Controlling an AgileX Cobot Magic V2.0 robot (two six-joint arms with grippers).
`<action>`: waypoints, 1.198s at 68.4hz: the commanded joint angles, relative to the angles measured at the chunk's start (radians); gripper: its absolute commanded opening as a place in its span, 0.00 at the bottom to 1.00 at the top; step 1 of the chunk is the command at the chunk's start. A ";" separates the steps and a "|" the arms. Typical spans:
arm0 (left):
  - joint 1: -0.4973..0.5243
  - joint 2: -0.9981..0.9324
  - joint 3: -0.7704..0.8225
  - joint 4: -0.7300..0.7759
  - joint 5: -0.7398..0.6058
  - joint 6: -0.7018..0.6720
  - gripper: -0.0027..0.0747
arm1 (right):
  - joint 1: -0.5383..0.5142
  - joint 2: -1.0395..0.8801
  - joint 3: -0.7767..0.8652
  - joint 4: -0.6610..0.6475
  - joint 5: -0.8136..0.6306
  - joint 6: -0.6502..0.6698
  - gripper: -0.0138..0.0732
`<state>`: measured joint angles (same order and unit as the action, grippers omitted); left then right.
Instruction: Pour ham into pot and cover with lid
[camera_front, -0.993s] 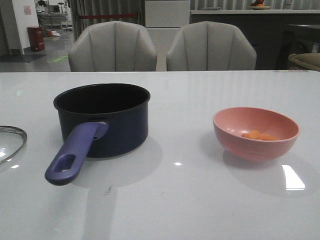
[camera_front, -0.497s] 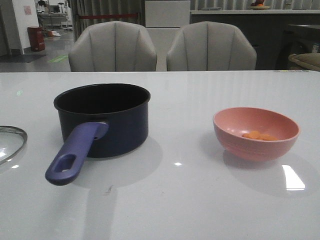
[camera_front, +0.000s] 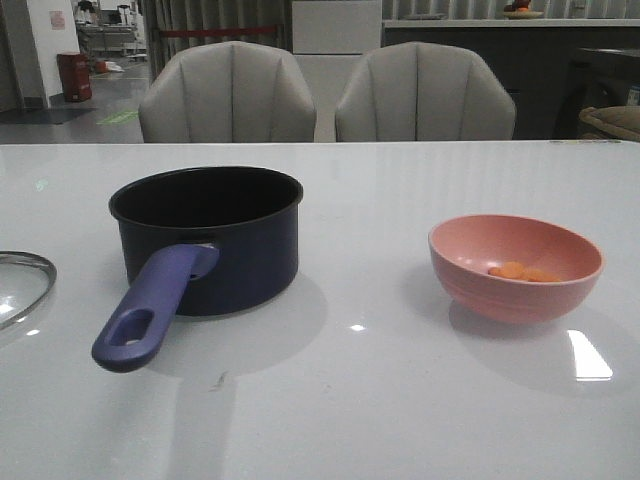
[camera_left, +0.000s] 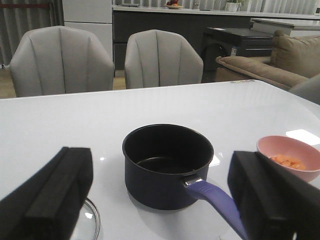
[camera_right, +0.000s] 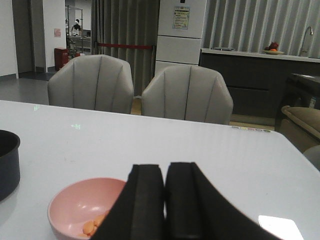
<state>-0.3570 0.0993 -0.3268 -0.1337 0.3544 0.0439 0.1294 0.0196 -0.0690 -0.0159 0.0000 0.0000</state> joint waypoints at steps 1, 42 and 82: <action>-0.008 0.010 -0.026 -0.012 -0.086 -0.003 0.79 | -0.004 0.109 -0.140 0.002 0.021 0.000 0.35; -0.008 0.010 -0.026 -0.012 -0.086 -0.003 0.79 | -0.003 0.490 -0.330 0.094 0.128 0.000 0.48; -0.008 0.010 -0.026 -0.012 -0.086 -0.003 0.79 | -0.003 1.082 -0.686 0.283 0.276 -0.056 0.72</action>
<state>-0.3570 0.0993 -0.3268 -0.1337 0.3513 0.0439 0.1294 0.9959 -0.6173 0.2600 0.2257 -0.0274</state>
